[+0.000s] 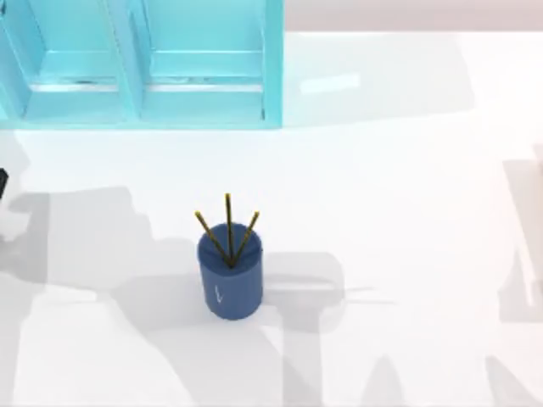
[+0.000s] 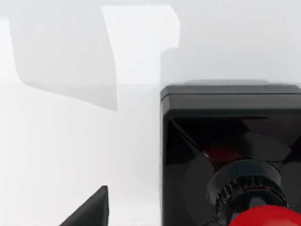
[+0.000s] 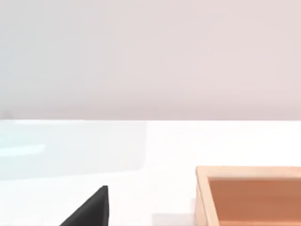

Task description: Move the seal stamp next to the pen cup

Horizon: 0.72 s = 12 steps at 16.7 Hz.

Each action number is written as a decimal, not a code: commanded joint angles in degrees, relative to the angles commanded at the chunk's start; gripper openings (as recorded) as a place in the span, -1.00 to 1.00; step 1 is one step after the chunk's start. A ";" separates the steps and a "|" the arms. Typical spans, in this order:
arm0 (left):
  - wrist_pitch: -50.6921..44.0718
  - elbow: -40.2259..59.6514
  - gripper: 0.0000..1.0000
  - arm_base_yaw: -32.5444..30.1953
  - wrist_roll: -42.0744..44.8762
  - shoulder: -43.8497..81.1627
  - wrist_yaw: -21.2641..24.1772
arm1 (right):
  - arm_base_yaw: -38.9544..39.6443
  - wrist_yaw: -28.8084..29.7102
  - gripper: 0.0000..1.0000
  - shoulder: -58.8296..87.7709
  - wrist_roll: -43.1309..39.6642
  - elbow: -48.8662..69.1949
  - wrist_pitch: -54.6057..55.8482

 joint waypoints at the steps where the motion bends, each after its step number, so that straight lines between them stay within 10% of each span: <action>1: 0.00 0.00 1.00 0.00 0.00 0.00 0.00 | 0.00 0.00 1.00 0.00 0.00 0.00 0.00; 12: 0.00 0.00 -0.66 0.00 0.00 0.00 0.00 | 0.00 0.00 1.00 0.00 0.00 0.00 0.00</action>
